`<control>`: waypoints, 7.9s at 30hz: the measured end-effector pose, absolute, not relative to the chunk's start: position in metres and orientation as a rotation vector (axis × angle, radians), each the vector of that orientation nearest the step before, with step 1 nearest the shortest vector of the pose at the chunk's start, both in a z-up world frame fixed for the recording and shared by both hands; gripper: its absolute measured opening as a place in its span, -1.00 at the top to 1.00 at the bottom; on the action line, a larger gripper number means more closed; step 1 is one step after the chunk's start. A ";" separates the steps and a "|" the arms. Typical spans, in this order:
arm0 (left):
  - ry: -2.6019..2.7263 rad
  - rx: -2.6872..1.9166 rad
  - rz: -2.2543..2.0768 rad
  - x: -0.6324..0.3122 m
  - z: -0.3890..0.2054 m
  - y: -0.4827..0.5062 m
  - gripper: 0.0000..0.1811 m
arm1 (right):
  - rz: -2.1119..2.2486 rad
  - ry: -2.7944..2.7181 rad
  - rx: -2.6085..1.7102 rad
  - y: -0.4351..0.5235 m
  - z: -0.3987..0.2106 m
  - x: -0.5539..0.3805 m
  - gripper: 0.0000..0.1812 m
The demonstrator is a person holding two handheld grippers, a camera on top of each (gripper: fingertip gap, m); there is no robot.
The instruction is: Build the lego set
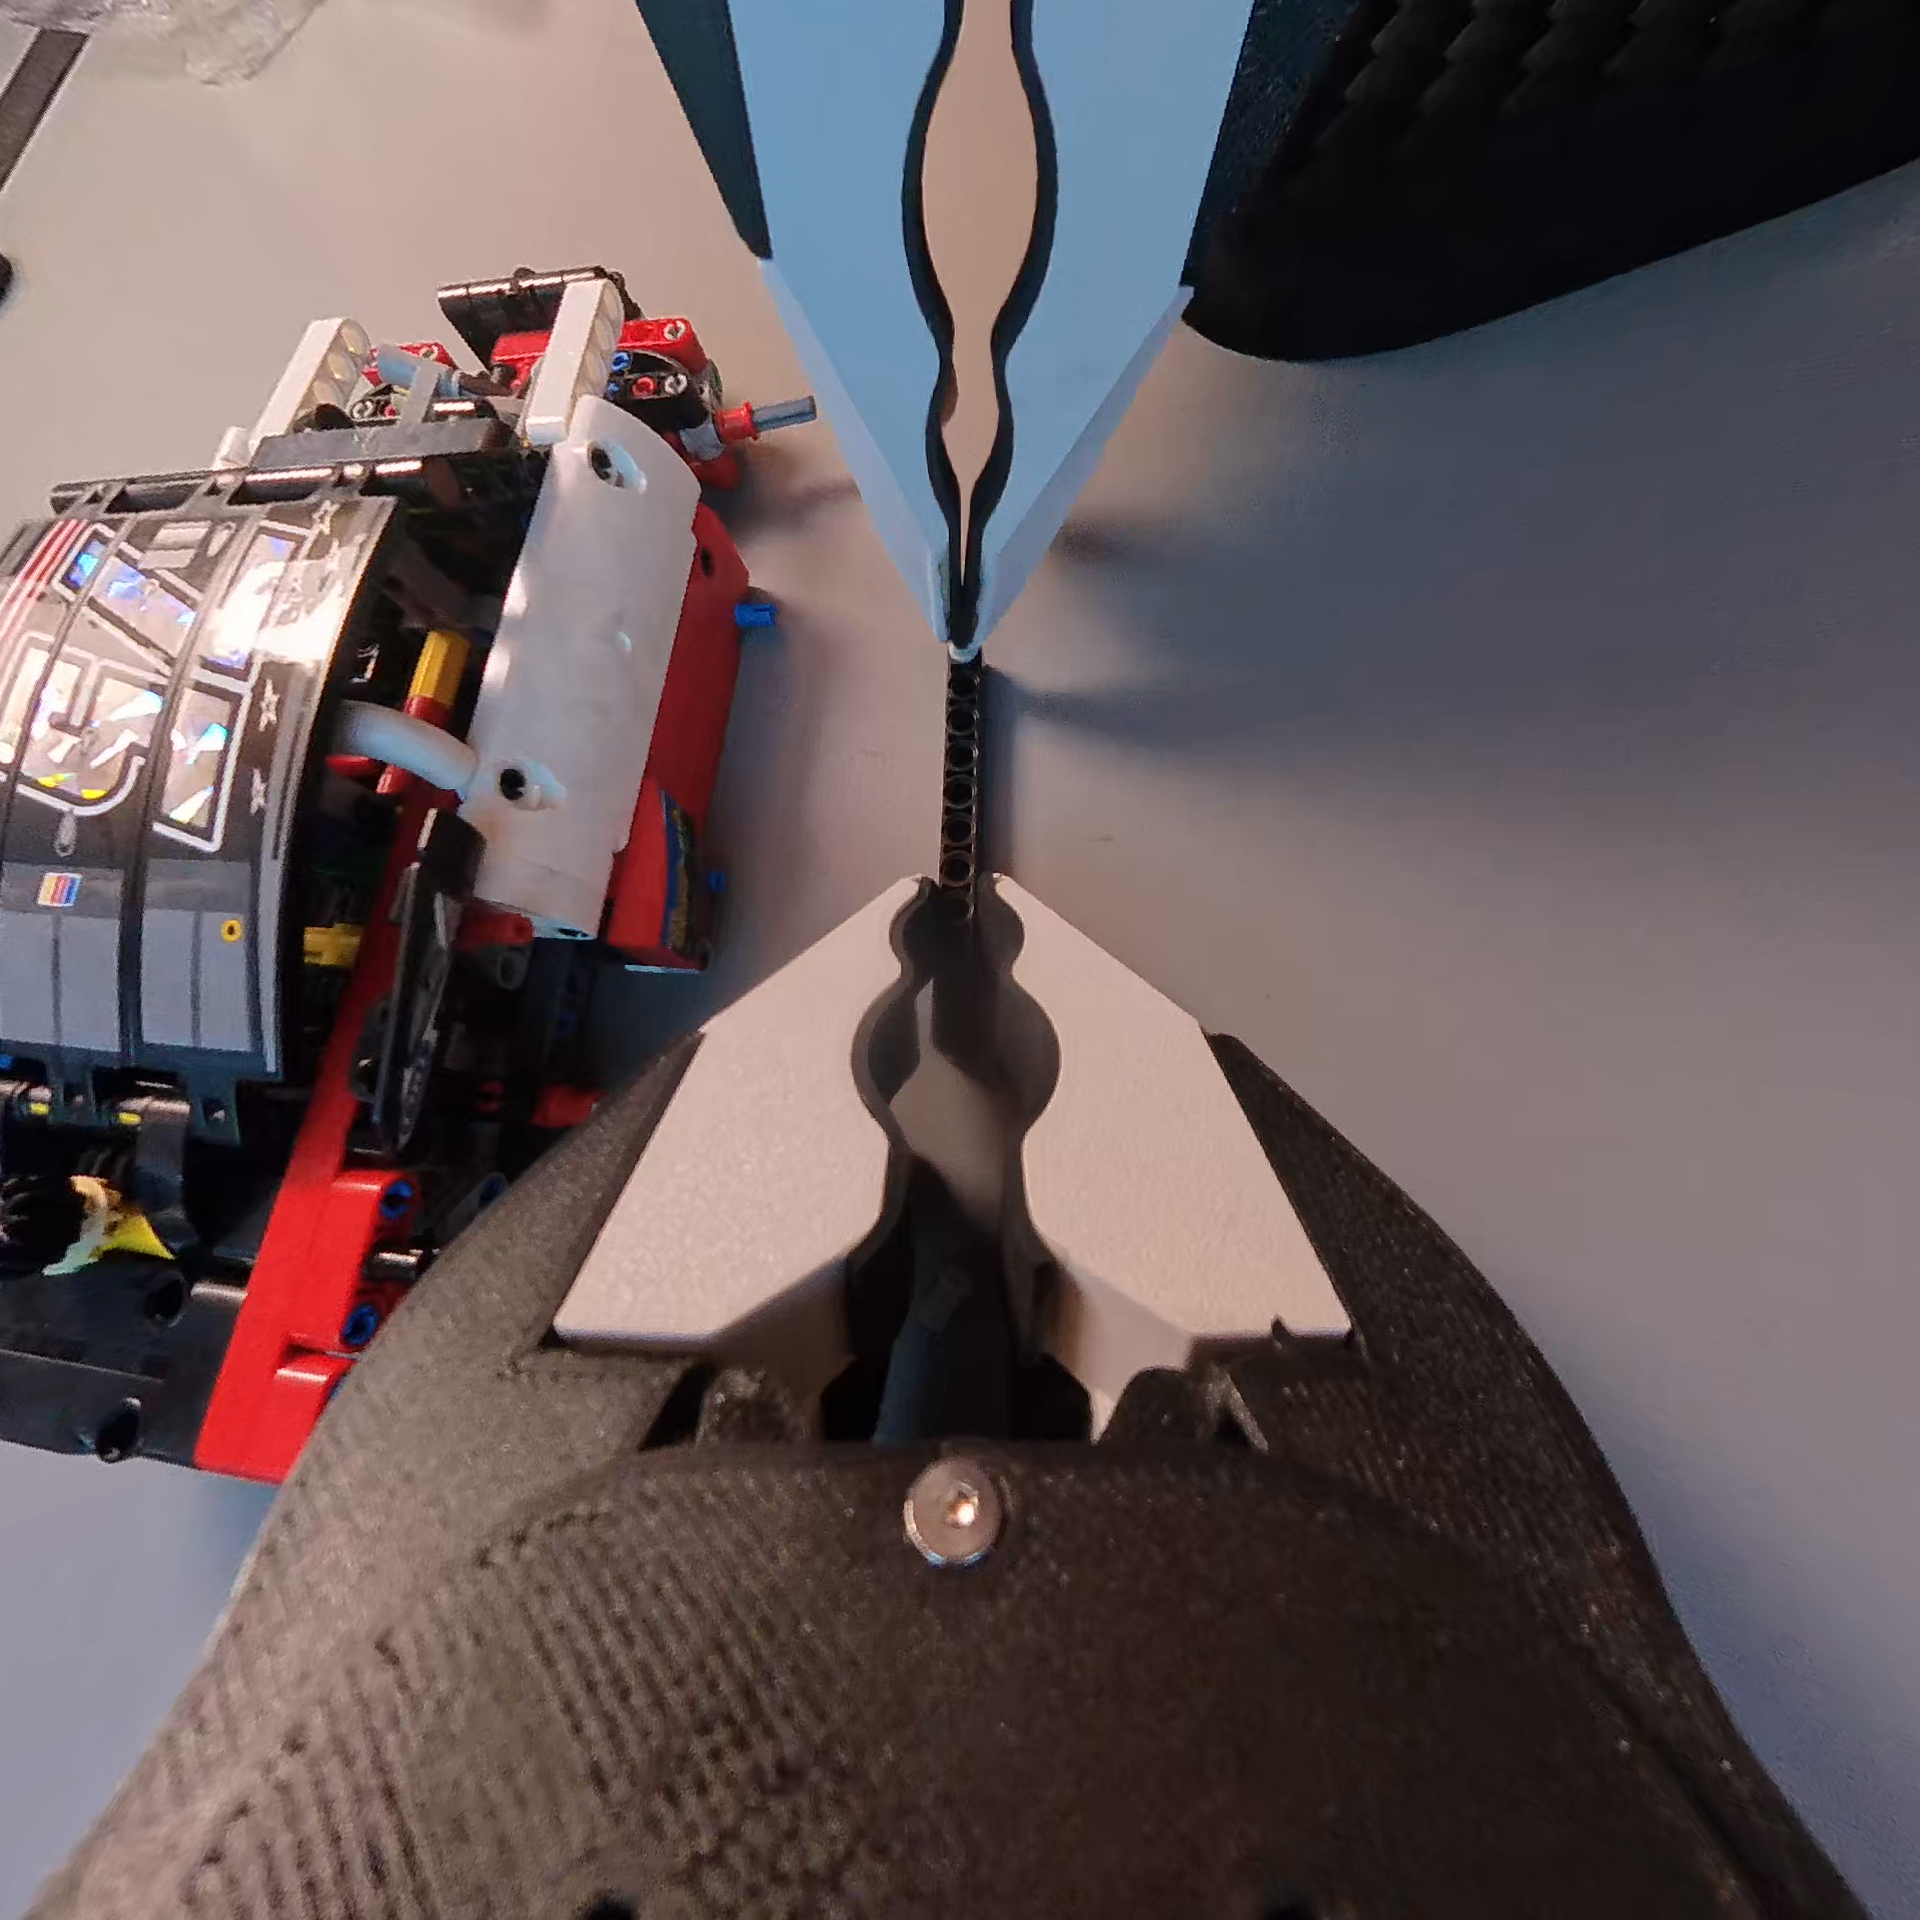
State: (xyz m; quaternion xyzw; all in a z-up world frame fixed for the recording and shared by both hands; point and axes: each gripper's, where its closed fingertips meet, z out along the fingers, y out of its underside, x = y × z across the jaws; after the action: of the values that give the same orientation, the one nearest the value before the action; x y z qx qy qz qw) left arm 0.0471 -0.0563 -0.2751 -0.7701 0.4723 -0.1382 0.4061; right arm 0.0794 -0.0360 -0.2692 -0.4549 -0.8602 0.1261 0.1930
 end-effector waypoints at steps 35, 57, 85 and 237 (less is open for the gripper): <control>0.874 -1.854 -0.842 0.063 -0.216 -0.067 0.80 | 0.561 -2.061 -1.219 -0.050 -0.228 0.083 0.98; 0.510 -1.638 -1.651 0.063 -0.162 -0.087 1.00 | 0.497 -1.876 -0.852 -0.087 -0.169 0.053 0.98; 0.497 -1.531 -1.760 0.059 -0.147 -0.094 1.00 | 0.652 -1.811 -0.849 -0.094 -0.151 0.050 0.98; 0.555 -1.680 -0.440 -0.048 -0.196 -0.014 0.75 | 0.551 -1.098 -1.149 0.273 0.012 -0.154 0.98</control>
State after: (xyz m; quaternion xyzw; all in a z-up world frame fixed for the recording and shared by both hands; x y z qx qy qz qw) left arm -0.0477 -0.0137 -0.1959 -0.7286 0.2406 -0.1906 0.6123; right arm -0.1545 0.2730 0.0123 -0.5091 -0.4864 0.2441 0.6668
